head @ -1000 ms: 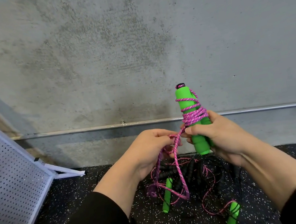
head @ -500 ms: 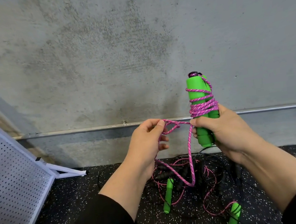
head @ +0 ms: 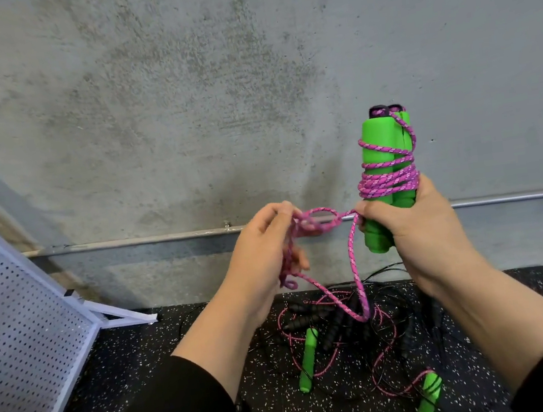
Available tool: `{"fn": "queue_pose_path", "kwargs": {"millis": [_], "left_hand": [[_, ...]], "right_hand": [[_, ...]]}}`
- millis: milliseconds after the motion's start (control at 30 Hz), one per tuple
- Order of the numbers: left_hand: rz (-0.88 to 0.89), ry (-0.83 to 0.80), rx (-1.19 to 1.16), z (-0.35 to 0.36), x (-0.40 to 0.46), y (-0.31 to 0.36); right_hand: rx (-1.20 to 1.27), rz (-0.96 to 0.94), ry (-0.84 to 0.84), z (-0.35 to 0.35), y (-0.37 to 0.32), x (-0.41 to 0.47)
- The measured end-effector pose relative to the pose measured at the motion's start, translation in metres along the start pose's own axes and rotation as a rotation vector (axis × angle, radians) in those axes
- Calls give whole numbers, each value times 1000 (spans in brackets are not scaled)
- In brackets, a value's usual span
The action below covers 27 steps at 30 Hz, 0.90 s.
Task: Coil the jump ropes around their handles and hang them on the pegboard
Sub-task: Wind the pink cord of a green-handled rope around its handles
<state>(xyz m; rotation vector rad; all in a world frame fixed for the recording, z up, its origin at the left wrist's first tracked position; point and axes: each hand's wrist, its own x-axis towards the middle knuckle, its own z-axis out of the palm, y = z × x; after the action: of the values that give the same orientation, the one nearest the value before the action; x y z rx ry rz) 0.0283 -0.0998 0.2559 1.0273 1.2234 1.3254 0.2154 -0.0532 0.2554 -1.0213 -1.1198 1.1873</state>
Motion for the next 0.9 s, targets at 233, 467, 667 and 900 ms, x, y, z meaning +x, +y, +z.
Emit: {"fn": "queue_pose_path", "kwargs": {"millis": [233, 467, 667, 900], "left_hand": [[-154, -194, 55, 3, -3, -7], [-223, -198, 9, 6, -3, -11], [-105, 86, -38, 4, 2, -7], [17, 122, -35, -4, 8, -6]], "right_hand": [[64, 0, -5, 1, -1, -1], [42, -10, -36, -2, -1, -1], [0, -26, -46, -1, 1, -3], [-41, -26, 29, -4, -1, 0]]}}
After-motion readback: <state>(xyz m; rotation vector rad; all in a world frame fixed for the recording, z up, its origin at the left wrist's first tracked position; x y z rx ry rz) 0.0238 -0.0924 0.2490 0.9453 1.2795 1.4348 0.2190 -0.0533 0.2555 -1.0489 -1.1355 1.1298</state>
